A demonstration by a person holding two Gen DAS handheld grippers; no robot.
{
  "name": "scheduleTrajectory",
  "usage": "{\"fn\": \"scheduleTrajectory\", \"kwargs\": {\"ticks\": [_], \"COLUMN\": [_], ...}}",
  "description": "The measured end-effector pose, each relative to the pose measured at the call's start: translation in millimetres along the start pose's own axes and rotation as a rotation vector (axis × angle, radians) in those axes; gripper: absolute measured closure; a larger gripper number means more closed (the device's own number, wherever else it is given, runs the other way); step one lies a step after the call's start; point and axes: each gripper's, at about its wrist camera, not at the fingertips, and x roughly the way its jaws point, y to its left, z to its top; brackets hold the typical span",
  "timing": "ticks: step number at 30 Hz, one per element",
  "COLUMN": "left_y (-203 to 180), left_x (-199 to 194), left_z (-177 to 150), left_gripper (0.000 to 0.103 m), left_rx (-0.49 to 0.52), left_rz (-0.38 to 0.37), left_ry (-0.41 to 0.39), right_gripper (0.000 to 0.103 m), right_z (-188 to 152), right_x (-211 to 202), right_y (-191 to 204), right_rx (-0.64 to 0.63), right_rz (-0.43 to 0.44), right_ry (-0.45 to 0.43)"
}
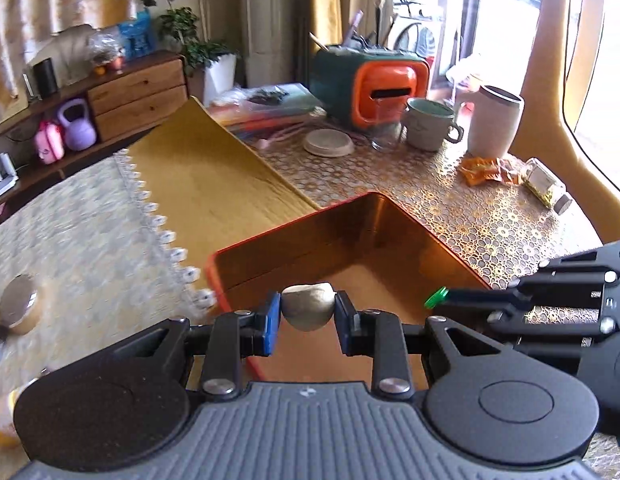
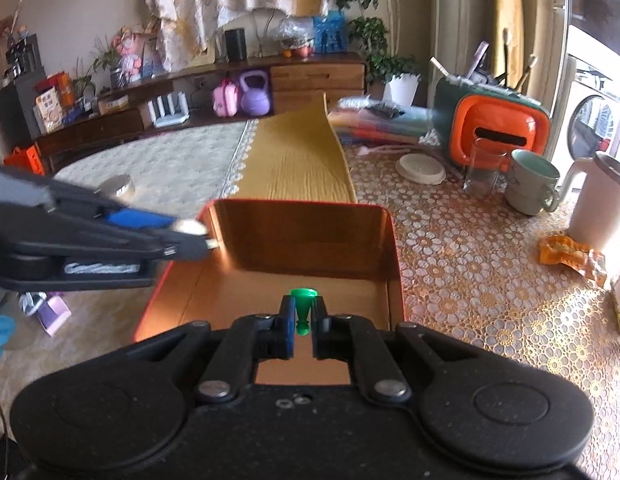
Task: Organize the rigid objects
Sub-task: 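Carry the beige piece in the left tool while the right tool carries the green piece into the red tin, then open the left tool over the tin while the right tool opens, dropping both pieces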
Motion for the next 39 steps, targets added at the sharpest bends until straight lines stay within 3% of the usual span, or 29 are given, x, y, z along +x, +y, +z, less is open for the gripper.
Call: {"fn": "scheduleTrajectory", "kwargs": {"ticks": [10, 20, 39], "left_y": [-11.8, -10.8, -11.8], "left_x": [59.1, 93.6, 97.0], "left_z": [18.2, 23.1, 20.8], "left_gripper": [0.075, 0.075, 0.075], "left_rx": [-0.026, -0.048, -0.07], "left_rz": [-0.024, -0.03, -0.03], "left_ry": [0.114, 0.207, 0.22], "right_gripper": [0.097, 0.097, 0.096], "right_z": [3.4, 0.5, -1.9], "right_x": [32.2, 53.6, 62.1], "right_y": [-5.0, -7.1, -10.4], "right_rx": [-0.028, -0.026, 0.002], "right_rz": [0.007, 0.007, 0.02], "right_ry": [0.088, 0.161, 0.205]}}
